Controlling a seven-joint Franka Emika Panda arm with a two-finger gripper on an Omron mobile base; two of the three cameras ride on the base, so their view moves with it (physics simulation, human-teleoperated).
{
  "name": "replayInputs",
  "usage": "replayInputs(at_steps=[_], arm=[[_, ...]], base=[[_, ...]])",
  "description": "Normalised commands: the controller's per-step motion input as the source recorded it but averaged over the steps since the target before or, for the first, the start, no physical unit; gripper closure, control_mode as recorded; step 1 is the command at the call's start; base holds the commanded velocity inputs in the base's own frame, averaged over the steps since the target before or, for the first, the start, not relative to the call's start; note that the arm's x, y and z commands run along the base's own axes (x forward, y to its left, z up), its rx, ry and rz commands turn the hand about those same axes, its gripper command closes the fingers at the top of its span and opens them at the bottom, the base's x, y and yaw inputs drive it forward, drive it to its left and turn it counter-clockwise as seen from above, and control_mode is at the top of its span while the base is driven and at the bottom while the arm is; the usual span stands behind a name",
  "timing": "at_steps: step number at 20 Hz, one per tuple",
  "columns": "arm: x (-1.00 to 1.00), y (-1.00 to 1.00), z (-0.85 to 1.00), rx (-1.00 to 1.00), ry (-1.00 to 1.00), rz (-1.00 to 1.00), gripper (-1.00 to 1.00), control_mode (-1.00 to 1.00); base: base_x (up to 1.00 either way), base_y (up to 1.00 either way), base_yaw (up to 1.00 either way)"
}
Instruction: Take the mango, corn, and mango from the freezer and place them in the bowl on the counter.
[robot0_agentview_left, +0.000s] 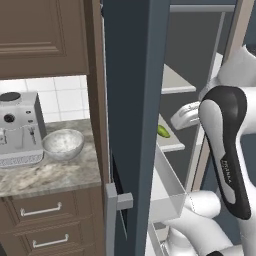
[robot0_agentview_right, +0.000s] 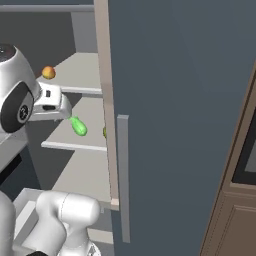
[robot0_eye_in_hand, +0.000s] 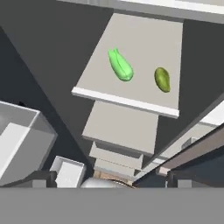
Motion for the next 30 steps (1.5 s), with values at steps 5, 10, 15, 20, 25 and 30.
replayInputs(at_steps=[5, 10, 15, 20, 25, 30], arm=[[0.00, 0.37, 0.31, 0.00, -0.18, 0.18, -1.00, -1.00], [0.00, 0.28, 0.28, 0.00, -0.15, 0.20, -1.00, -1.00], [0.16, 0.04, 0.31, 0.02, -0.10, 0.16, -1.00, -1.00], [0.42, 0.02, 0.08, 0.03, -0.04, 0.14, -1.00, -1.00], [0.70, 0.02, 0.00, 0.00, -0.03, 0.08, -1.00, -1.00], [0.67, 0.07, 0.00, 0.00, 0.00, 0.08, -1.00, -1.00]], base=[[0.00, 0.00, 0.00], [0.00, 0.00, 0.00], [0.00, 0.00, 0.00], [0.00, 0.00, 0.00], [0.00, 0.00, 0.00], [0.00, 0.00, 0.00]])
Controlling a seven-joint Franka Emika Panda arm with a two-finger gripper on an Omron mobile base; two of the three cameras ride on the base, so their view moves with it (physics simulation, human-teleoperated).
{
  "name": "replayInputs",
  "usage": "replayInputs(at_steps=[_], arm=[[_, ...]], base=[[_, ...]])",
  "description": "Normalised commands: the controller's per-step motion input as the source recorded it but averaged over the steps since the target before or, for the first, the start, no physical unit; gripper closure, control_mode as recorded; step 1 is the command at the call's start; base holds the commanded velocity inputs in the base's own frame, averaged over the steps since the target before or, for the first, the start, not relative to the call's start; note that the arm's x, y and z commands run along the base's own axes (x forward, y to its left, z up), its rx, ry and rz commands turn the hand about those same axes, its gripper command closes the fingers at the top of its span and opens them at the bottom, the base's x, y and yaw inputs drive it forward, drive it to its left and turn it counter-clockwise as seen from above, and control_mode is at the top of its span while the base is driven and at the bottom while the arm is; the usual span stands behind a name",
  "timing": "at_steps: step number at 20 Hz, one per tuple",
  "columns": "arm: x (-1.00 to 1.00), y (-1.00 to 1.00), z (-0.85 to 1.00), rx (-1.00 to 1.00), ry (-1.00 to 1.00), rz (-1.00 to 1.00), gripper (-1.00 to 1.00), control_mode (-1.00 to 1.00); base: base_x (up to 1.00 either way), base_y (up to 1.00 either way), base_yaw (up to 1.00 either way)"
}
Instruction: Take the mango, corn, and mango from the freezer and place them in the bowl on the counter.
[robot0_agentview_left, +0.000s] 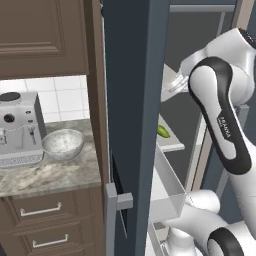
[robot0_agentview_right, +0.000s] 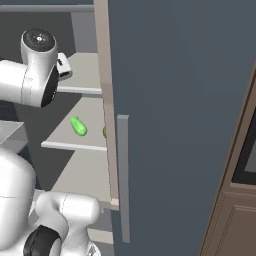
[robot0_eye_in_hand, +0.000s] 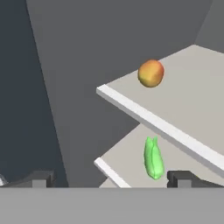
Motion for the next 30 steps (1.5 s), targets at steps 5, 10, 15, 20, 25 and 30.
replayInputs(at_steps=[5, 10, 15, 20, 25, 30], arm=[[0.55, 0.21, 0.00, 0.00, 0.00, 0.07, -1.00, -1.00], [0.52, 0.48, 0.00, 0.00, 0.00, 0.02, -1.00, -1.00], [0.58, 0.35, 0.00, 0.00, 0.00, 0.00, -1.00, -1.00], [0.53, 0.03, 0.00, 0.00, 0.00, 0.00, -1.00, -1.00], [0.35, 0.04, 0.00, 0.00, 0.00, 0.03, -1.00, -1.00], [0.39, 0.19, -0.10, 0.00, 0.00, 0.02, -1.00, -1.00]], base=[[0.00, 0.00, 0.00], [0.00, 0.00, 0.00], [0.00, 0.00, 0.00], [0.00, 0.00, 0.00], [0.00, 0.00, 0.00], [0.00, 0.00, 0.00]])
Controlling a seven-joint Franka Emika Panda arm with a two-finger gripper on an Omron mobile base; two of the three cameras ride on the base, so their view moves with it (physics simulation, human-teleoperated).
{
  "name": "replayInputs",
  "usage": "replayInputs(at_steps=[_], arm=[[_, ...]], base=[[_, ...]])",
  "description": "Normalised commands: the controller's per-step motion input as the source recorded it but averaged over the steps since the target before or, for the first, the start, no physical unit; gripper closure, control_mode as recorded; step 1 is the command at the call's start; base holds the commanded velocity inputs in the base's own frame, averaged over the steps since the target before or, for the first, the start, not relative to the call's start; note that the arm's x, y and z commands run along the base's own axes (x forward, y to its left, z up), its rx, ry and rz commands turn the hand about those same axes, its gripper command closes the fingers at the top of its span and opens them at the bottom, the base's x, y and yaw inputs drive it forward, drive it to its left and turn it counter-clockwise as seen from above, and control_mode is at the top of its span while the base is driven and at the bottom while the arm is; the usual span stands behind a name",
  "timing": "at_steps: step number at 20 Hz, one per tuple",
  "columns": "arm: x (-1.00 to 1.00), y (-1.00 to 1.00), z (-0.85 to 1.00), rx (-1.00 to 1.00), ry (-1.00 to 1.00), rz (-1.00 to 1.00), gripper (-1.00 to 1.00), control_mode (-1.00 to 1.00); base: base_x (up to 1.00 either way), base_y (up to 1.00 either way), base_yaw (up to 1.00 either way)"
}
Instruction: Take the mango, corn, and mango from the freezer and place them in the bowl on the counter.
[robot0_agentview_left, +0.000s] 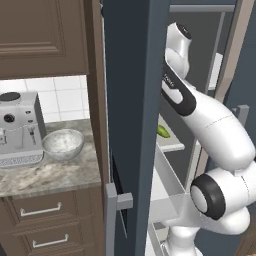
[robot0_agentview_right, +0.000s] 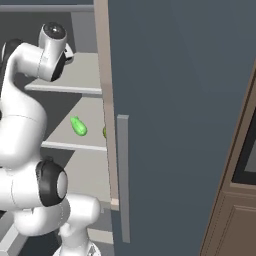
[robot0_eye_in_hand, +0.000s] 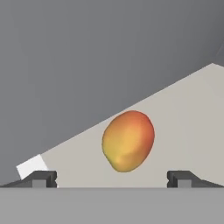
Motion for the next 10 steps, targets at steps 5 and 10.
replayInputs(at_steps=[5, 10], arm=[[0.38, 0.13, -0.18, 0.00, 0.00, 0.04, -1.00, -1.00], [0.09, 0.08, -0.15, 0.00, 0.02, 0.06, -1.00, -1.00]], base=[[0.00, 0.00, 0.00], [0.00, 0.00, 0.00]])
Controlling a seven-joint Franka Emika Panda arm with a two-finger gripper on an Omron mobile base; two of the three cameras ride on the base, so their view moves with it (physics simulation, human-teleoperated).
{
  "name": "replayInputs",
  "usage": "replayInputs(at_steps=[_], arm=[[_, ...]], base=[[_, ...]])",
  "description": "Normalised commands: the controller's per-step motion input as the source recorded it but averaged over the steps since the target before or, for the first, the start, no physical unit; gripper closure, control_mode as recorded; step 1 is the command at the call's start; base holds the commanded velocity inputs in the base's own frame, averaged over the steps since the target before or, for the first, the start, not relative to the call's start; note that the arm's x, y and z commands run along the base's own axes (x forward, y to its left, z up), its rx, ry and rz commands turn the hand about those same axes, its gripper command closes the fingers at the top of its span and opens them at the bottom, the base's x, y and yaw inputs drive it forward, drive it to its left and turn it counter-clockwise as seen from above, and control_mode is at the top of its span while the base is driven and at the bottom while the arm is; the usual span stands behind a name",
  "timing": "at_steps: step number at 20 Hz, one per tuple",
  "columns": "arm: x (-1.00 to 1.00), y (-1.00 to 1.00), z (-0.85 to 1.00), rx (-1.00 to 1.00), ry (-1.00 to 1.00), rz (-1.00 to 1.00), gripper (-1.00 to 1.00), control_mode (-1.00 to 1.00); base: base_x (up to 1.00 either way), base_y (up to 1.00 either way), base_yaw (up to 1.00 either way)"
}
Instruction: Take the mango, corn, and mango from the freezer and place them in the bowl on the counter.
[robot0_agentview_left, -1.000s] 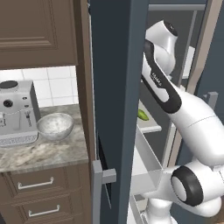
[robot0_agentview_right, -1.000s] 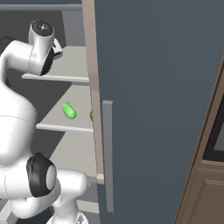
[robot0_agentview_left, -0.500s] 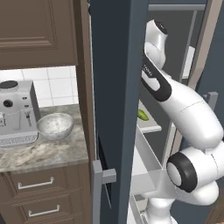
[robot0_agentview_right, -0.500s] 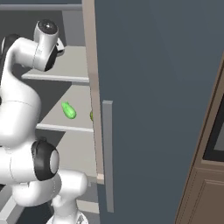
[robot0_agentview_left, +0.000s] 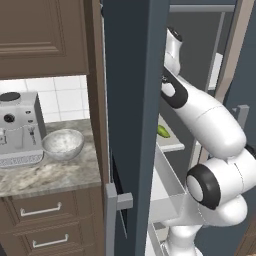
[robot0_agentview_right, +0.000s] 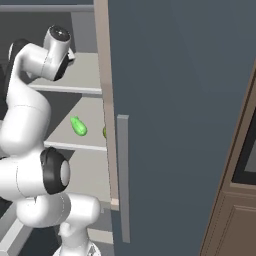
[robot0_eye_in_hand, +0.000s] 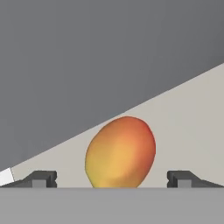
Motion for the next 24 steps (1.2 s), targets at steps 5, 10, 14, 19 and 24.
replayInputs(at_steps=[5, 10, 14, 19, 24], arm=[[0.04, 0.15, -0.12, 0.00, 0.03, 0.04, -1.00, -1.00], [0.12, 0.14, -0.10, 0.00, 0.02, 0.03, -1.00, -1.00], [0.11, 0.02, -0.07, 0.00, 0.00, 0.03, -1.00, -1.00], [0.00, 0.00, 0.00, 0.00, 0.00, 0.00, -1.00, -1.00], [0.00, 0.00, 0.00, 0.00, 0.00, 0.00, -1.00, -1.00]], base=[[0.00, 0.00, 0.00], [0.00, 0.00, 0.00], [0.00, 0.00, 0.00], [0.00, 0.00, 0.00], [0.00, 0.00, 0.00]])
